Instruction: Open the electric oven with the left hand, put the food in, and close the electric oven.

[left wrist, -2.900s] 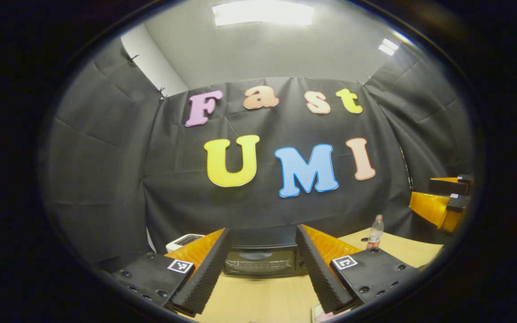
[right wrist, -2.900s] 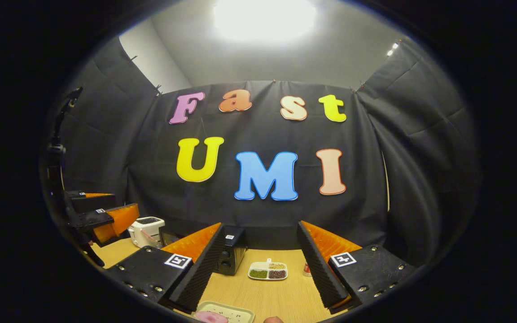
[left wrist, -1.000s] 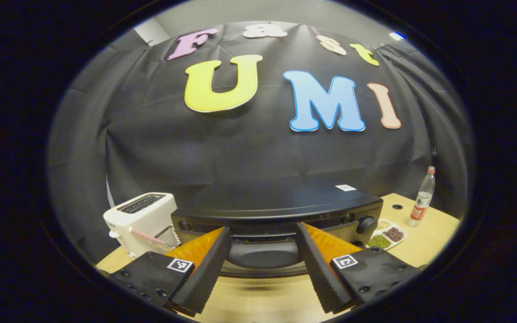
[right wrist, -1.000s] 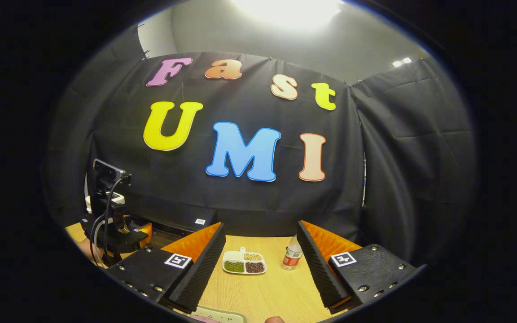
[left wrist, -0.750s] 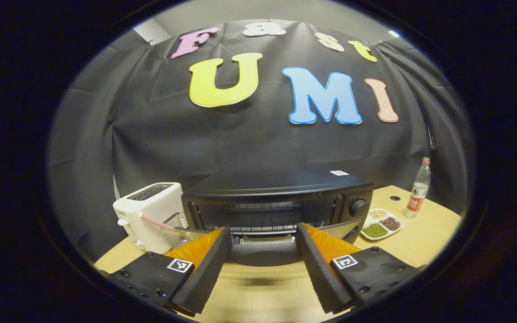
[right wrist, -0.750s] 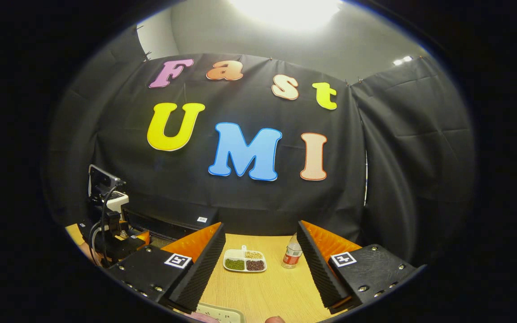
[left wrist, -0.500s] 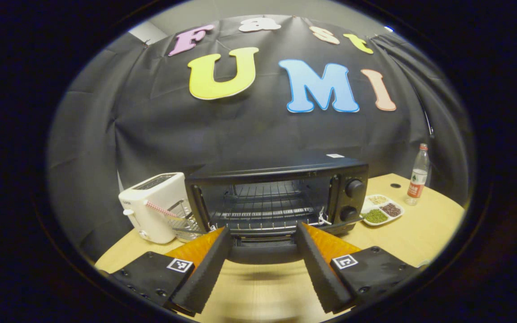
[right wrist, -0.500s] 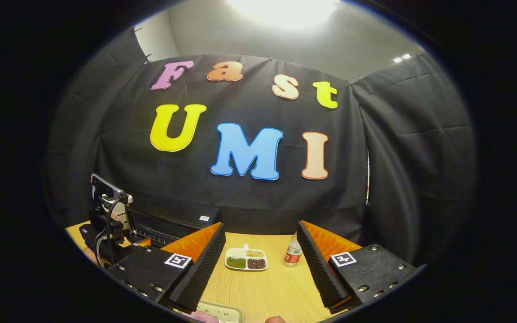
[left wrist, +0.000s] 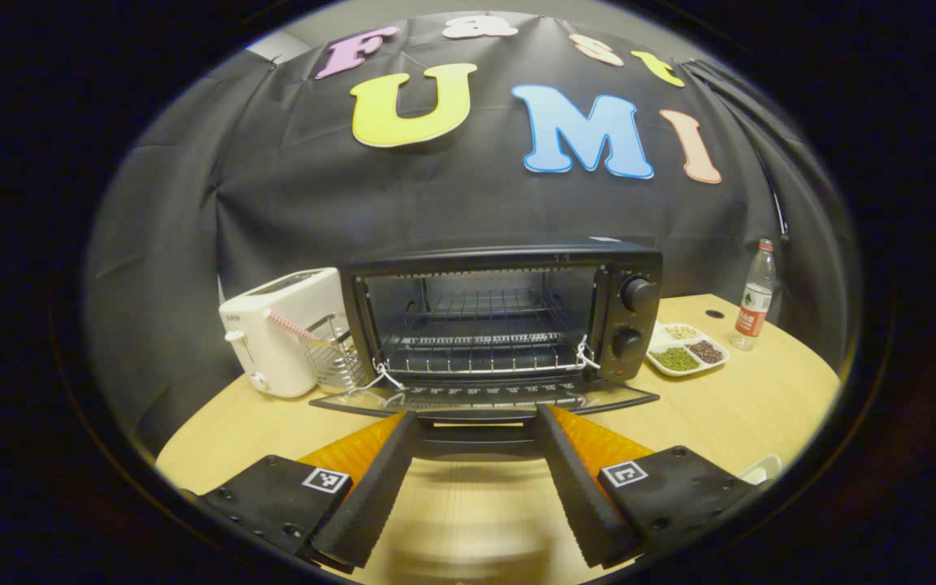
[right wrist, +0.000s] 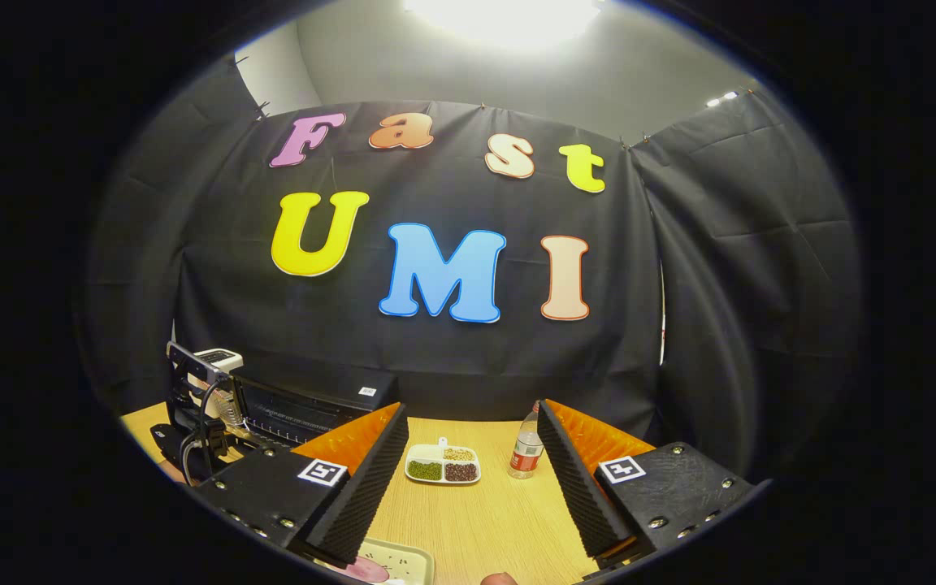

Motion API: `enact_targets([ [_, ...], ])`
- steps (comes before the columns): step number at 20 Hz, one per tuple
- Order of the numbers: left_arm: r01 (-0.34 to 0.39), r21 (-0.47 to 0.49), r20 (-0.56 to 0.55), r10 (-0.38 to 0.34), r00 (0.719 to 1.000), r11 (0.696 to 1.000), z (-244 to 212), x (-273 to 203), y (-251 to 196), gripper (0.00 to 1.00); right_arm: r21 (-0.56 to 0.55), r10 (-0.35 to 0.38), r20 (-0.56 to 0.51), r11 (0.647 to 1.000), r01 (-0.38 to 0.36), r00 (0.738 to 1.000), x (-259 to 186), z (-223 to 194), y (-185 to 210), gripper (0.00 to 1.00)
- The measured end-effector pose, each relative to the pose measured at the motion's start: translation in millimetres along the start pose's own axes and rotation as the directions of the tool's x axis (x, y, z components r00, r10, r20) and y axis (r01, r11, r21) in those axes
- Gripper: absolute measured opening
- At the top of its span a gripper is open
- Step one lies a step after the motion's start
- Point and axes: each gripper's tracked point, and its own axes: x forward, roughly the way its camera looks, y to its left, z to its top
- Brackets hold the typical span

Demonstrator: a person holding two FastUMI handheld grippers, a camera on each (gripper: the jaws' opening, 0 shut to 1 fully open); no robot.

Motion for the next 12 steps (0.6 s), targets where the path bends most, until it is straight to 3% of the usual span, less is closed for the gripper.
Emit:
enact_targets([
  [2,0.004,-0.003,-0.038,-0.004,0.999,1.000,-14,0,0,0.97,0.017,0.004,-0.003,1.000,-0.004,1.000,-2,-1,0,0.97],
  [6,-0.008,-0.046,-0.060,0.005,0.998,0.999,-22,-8,3,1.00,0.040,0.015,-0.019,0.999,-0.014,1.000,-3,-6,0,0.97],
  [7,-0.009,-0.047,-0.044,0.006,0.999,0.999,-16,-13,3,0.97,0.042,0.018,-0.020,0.999,-0.017,1.000,-4,-6,-1,0.97],
  [12,-0.005,-0.051,0.115,0.011,0.993,0.999,54,-56,7,1.00,0.078,0.083,-0.049,0.994,-0.079,0.995,-1,-18,6,0.97],
])
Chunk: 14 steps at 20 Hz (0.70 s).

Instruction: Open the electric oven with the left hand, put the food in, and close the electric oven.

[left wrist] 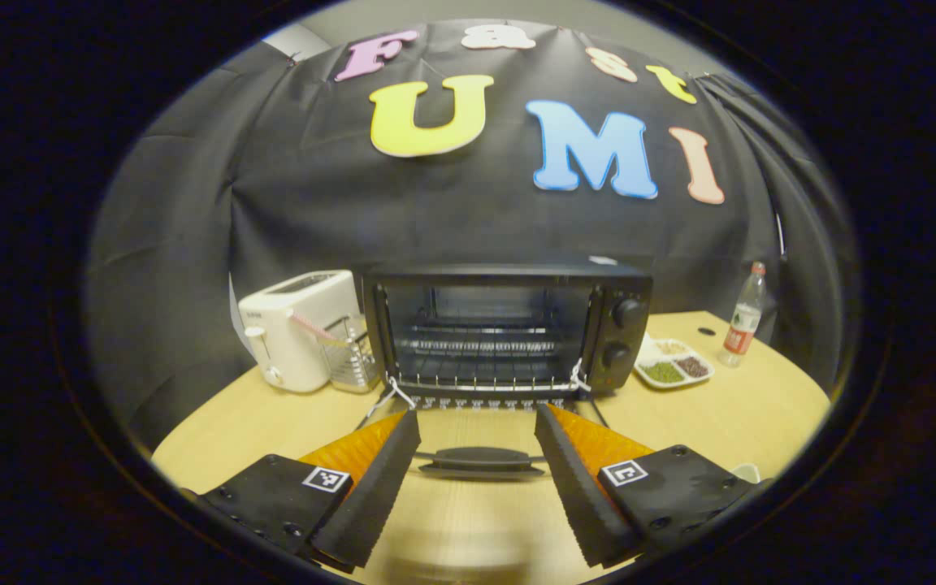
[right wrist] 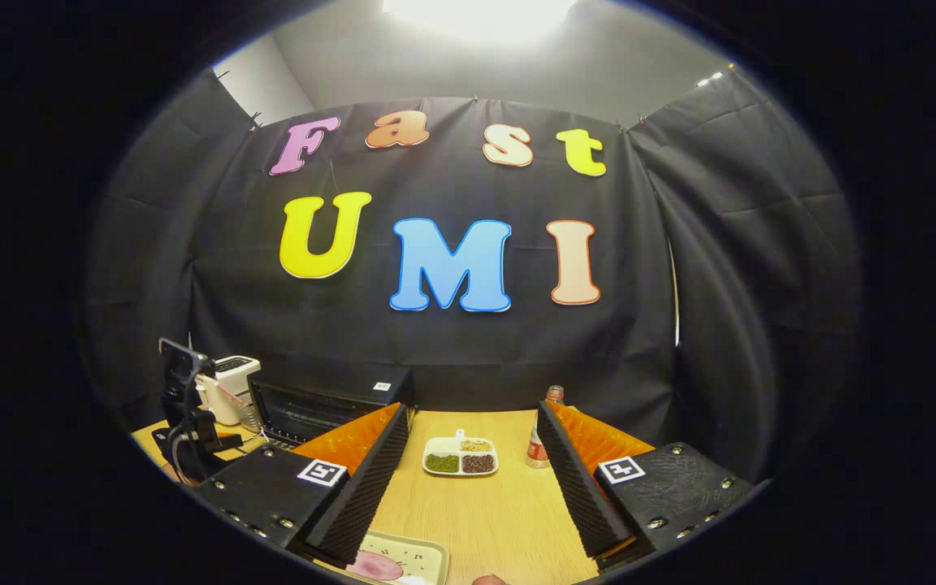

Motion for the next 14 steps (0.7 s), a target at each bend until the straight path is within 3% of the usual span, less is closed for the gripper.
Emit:
enact_targets([
  [4,0.007,-0.003,0.142,-0.006,0.990,1.000,69,-41,2,0.97,0.020,0.043,-0.053,0.999,-0.042,0.998,2,-18,2,0.97],
  [9,0.011,0.018,0.264,-0.016,0.964,1.000,123,-97,2,1.00,0.040,0.097,-0.160,0.995,-0.092,0.982,1,-54,5,0.97],
  [14,0.000,0.073,0.327,-0.023,0.945,0.997,151,-134,4,0.96,0.056,0.164,-0.332,0.987,-0.154,0.929,-7,-106,17,0.97],
])
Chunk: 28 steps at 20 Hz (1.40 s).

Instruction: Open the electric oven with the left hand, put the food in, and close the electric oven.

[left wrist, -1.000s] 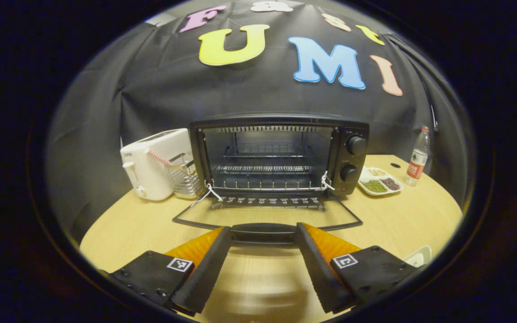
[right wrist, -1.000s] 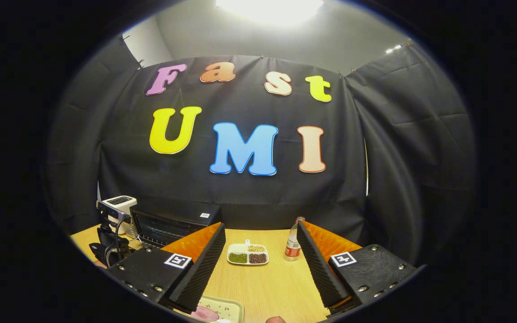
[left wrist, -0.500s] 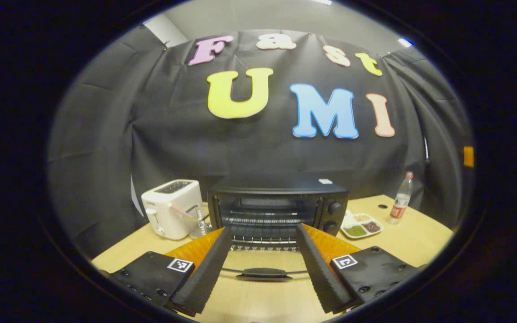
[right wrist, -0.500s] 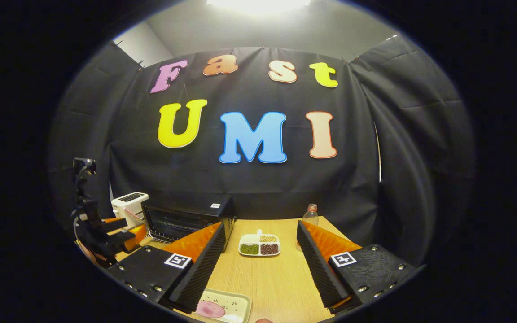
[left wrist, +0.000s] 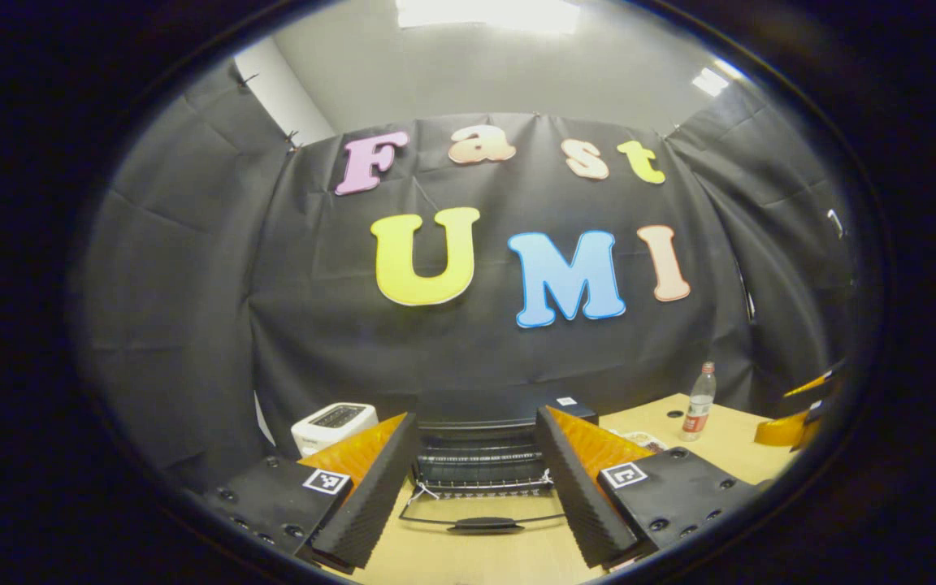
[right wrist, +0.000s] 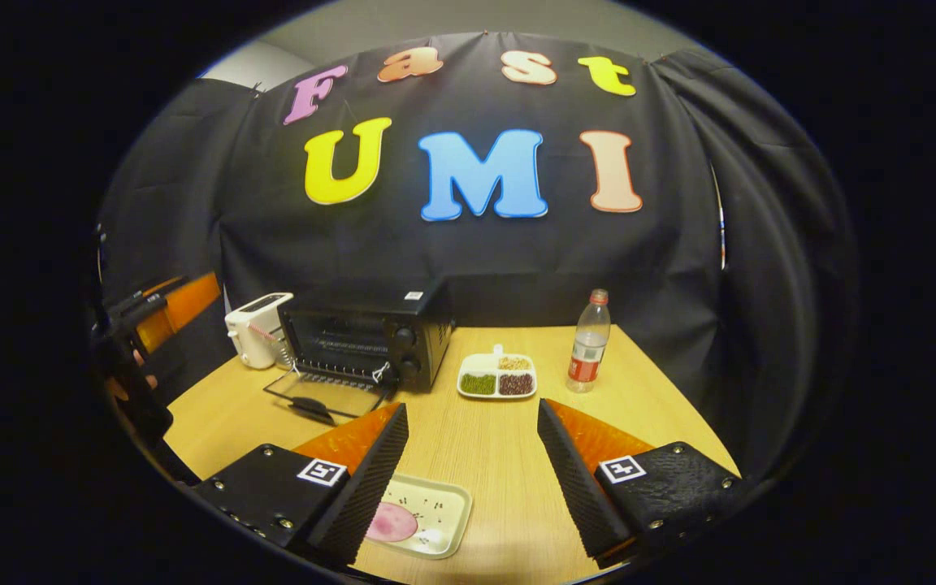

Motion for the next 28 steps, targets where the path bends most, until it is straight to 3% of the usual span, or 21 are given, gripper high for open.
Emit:
enact_targets([
  [5,-0.023,0.006,0.038,0.022,0.999,1.000,21,-17,5,1.00,0.022,0.039,-0.170,0.999,-0.036,0.985,13,-49,4,0.98],
  [10,-0.046,0.019,0.041,0.045,0.998,0.999,23,-26,11,1.00,0.050,0.078,-0.339,0.997,-0.064,0.938,30,-97,7,0.96],
  [14,-0.067,0.020,0.028,0.067,0.997,0.998,20,-28,20,1.00,0.105,0.112,-0.463,0.992,-0.071,0.879,40,-129,11,0.94],
  [15,-0.077,0.024,0.026,0.076,0.997,0.997,19,-28,23,1.00,0.115,0.120,-0.488,0.991,-0.073,0.865,43,-137,14,0.81],
  [16,-0.084,0.026,0.025,0.083,0.996,0.996,19,-29,27,1.00,0.122,0.127,-0.515,0.990,-0.075,0.848,46,-143,14,0.81],
  [17,-0.091,0.027,0.025,0.090,0.996,0.995,19,-31,28,1.00,0.129,0.136,-0.544,0.989,-0.078,0.828,46,-152,15,0.87],
  [20,-0.106,0.024,0.018,0.106,0.994,0.994,17,-31,35,1.00,0.162,0.161,-0.627,0.984,-0.076,0.762,46,-171,16,0.88],
  [23,-0.119,0.029,0.015,0.119,0.993,0.992,16,-34,41,1.00,0.191,0.192,-0.683,0.978,-0.082,0.704,43,-186,18,0.87],
  [24,-0.123,0.035,0.015,0.123,0.992,0.992,16,-35,42,1.00,0.199,0.201,-0.699,0.976,-0.083,0.687,43,-190,19,0.81],
  [25,-0.128,0.041,0.014,0.127,0.992,0.991,14,-36,44,1.00,0.199,0.202,-0.699,0.976,-0.085,0.686,47,-189,17,0.87],
  [26,-0.133,0.044,0.014,0.132,0.991,0.990,15,-38,46,1.00,0.206,0.205,-0.702,0.975,-0.081,0.682,50,-187,15,0.86],
  [27,-0.136,0.042,0.015,0.135,0.991,0.990,16,-38,48,1.00,0.223,0.218,-0.713,0.972,-0.079,0.667,47,-187,16,0.77],
  [28,-0.138,0.037,0.013,0.138,0.990,0.990,16,-37,48,1.00,0.234,0.225,-0.724,0.969,-0.075,0.652,49,-188,16,0.78],
])
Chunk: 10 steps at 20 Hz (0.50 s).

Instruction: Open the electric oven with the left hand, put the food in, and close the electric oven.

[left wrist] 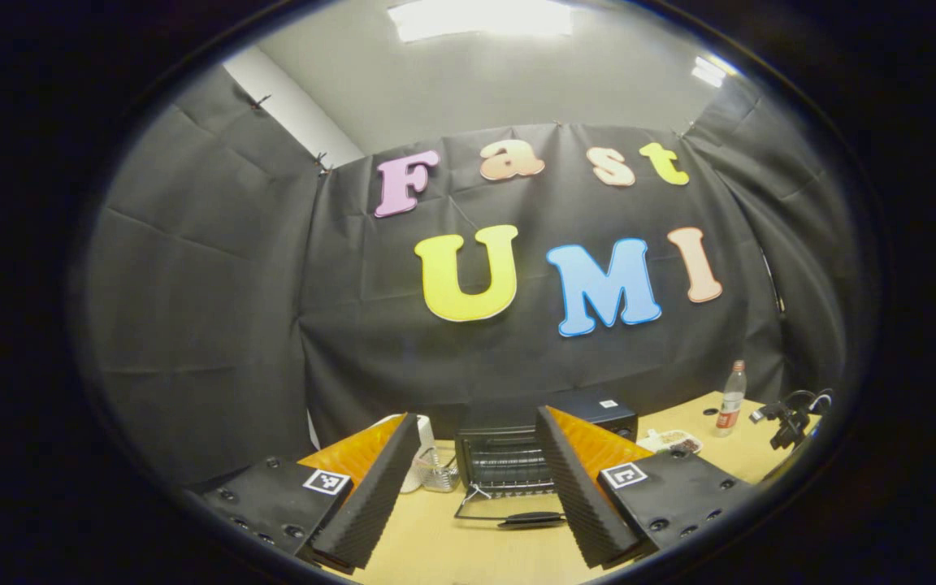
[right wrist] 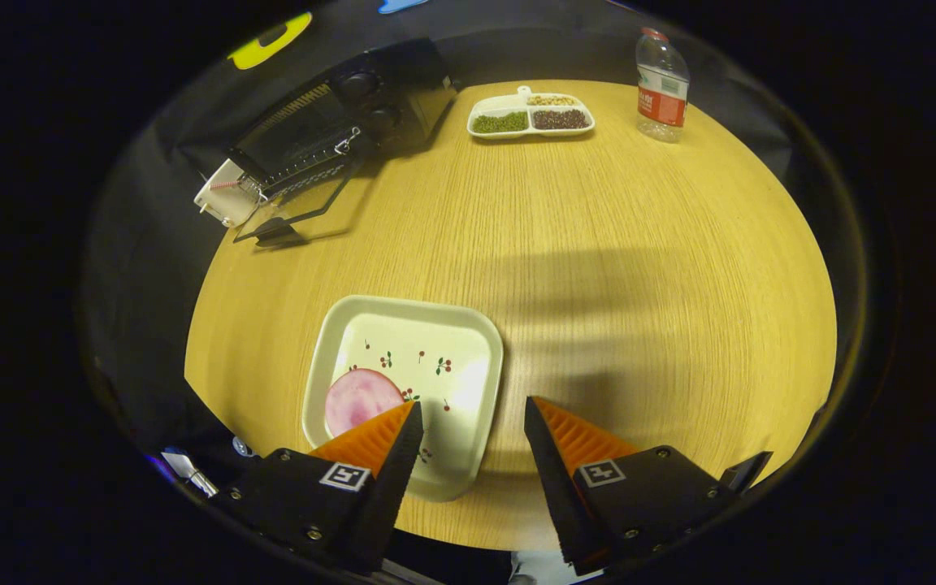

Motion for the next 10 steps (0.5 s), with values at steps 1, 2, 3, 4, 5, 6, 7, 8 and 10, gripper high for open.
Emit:
enact_targets([
  [1,-0.002,-0.004,-0.002,0.002,1.000,1.000,-2,-1,0,1.00,0.009,-0.032,-0.015,0.999,0.032,0.999,5,-3,-8,0.77],
  [2,-0.003,-0.005,-0.002,0.003,1.000,1.000,-3,0,0,1.00,0.022,-0.041,-0.030,0.999,0.041,0.999,0,-3,-9,0.46],
  [3,-0.006,-0.003,0.000,0.006,1.000,1.000,-1,0,0,1.00,0.024,-0.038,-0.020,0.999,0.038,0.999,3,0,-4,0.14],
  [4,-0.006,-0.003,0.003,0.006,1.000,1.000,1,0,-1,1.00,0.020,-0.029,-0.031,0.999,0.029,0.999,3,-2,-2,0.15],
  [5,-0.002,-0.004,0.002,0.002,1.000,1.000,0,0,-3,1.00,0.013,-0.023,-0.044,1.000,0.024,0.999,3,-2,-1,0.18],
  [6,0.002,-0.004,0.000,-0.002,1.000,1.000,-1,1,-6,1.00,0.001,-0.022,-0.050,1.000,0.022,0.999,3,-4,-1,0.18],
  [7,0.003,-0.001,0.000,-0.003,1.000,1.000,-1,2,-7,1.00,-0.020,-0.021,-0.063,1.000,0.020,0.998,3,-6,-1,0.19],
  [8,0.006,0.001,-0.002,-0.006,1.000,1.000,-1,3,-9,0.97,-0.039,-0.041,-0.058,0.998,0.039,0.997,0,-1,-7,0.19],
  [10,0.013,0.000,-0.002,-0.013,1.000,1.000,-1,3,-13,1.00,-0.021,-0.029,-0.059,0.999,0.028,0.998,6,4,-10,0.03],
])
